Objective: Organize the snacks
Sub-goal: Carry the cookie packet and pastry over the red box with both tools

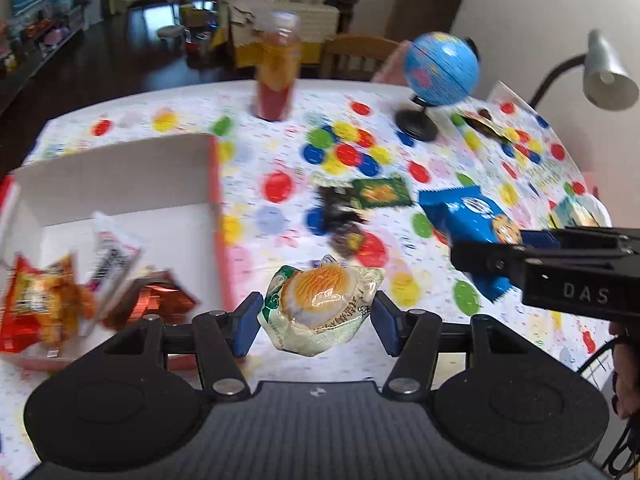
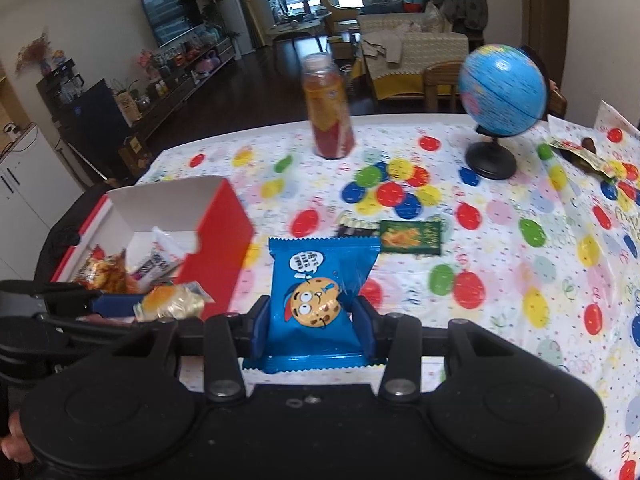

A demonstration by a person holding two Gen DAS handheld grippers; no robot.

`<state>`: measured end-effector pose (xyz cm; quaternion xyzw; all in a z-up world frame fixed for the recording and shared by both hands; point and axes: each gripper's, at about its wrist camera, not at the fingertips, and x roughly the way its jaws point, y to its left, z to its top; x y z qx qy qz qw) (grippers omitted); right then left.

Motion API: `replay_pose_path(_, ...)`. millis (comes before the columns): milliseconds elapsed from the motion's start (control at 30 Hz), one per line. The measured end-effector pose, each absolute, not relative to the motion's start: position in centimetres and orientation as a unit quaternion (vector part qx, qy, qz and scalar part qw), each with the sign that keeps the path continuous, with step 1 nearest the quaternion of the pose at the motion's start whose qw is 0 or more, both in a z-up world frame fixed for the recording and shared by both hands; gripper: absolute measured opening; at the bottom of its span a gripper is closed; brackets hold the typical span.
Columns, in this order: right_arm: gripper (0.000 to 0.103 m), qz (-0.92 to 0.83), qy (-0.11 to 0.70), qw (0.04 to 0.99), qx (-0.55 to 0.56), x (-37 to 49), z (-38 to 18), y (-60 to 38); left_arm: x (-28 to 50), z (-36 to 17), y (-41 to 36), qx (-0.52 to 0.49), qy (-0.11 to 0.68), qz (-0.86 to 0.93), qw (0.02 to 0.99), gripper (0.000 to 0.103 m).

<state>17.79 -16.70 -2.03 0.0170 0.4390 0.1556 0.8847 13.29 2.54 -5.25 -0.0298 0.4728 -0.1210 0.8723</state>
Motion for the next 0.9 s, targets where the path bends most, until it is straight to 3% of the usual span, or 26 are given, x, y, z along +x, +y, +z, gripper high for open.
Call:
replay_pose_path(533, 0.042, 0.224, 0.435, 0.872, -0.019, 17.7, -1.6, -5.7, 13.0, -2.2, 16.3, -0.07, 0.437, -0.017, 0.896, 0.058)
replay_pose_path(900, 0.042, 0.243, 0.455, 0.856, -0.042, 19.9, -4.2, 1.4, 16.3, -3.7, 22.8, -0.053, 0.45, 0.026, 0.891, 0.058)
